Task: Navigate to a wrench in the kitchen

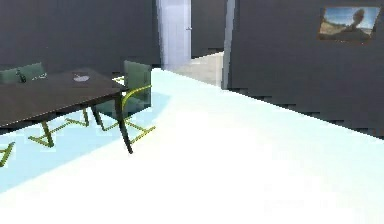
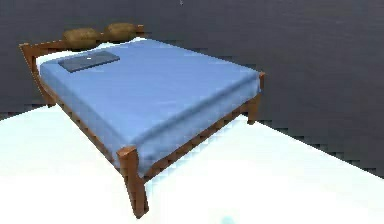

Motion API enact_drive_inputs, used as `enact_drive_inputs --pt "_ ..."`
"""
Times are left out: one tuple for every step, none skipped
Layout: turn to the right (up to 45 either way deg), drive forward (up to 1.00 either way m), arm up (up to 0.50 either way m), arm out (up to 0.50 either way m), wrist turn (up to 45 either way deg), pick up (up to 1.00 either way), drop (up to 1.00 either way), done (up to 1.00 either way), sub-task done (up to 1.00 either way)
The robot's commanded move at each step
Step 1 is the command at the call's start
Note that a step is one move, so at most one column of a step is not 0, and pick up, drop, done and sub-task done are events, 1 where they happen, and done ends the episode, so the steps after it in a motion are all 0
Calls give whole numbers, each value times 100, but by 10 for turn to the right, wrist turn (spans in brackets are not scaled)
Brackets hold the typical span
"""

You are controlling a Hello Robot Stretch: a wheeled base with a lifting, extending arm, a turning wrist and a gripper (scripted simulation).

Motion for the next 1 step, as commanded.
enact_drive_inputs --pt "30 0 0 0 0 0 0 0 0"
